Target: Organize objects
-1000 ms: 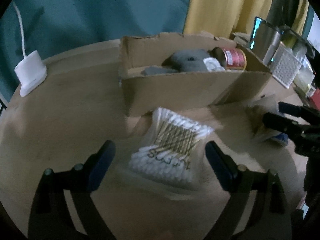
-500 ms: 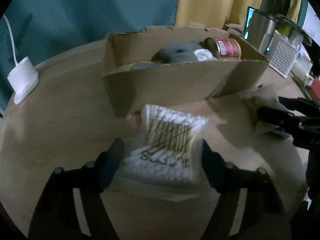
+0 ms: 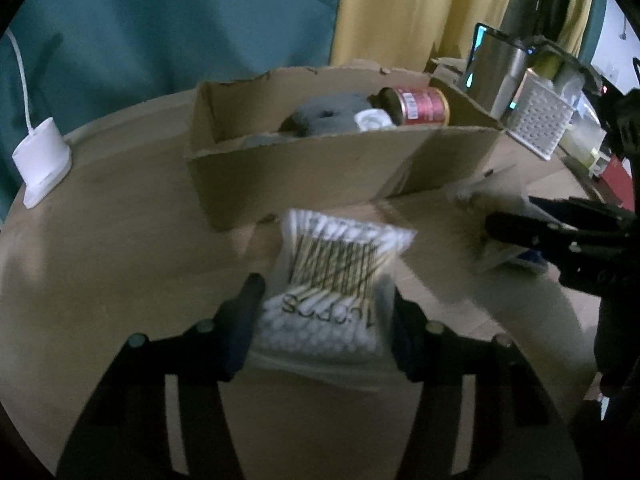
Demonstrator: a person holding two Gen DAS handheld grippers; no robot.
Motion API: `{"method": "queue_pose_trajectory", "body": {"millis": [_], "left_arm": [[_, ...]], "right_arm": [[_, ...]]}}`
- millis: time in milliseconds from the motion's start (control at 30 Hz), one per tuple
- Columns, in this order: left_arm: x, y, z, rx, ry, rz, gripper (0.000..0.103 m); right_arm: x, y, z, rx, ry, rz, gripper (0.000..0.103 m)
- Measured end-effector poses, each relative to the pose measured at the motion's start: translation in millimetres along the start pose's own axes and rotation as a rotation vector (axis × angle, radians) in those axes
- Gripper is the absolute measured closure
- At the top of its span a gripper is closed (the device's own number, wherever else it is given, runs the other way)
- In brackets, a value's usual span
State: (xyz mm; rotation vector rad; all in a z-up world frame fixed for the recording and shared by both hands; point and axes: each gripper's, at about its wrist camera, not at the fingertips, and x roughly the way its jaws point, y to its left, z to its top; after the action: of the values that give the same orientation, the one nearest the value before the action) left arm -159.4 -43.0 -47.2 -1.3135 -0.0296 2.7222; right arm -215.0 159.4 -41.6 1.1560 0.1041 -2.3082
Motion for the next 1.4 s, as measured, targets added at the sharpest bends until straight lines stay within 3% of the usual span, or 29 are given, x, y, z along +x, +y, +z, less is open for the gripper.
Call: {"method": "queue_pose_trajectory", "body": {"millis": [667, 1400], "left_arm": [[-33.9, -9.6, 6.5, -0.083, -0.059, -0.017, 0.045], [-53.7, -16.2, 27.8, -0.125, -0.127, 0.034, 0.045]], "right_arm": [[-39.1, 6.3, 6.2, -0.054, -0.075, 0.033, 0.05], [-63.8, -2.6, 29.2, -0.098, -0.141, 0.076, 0.05]]}}
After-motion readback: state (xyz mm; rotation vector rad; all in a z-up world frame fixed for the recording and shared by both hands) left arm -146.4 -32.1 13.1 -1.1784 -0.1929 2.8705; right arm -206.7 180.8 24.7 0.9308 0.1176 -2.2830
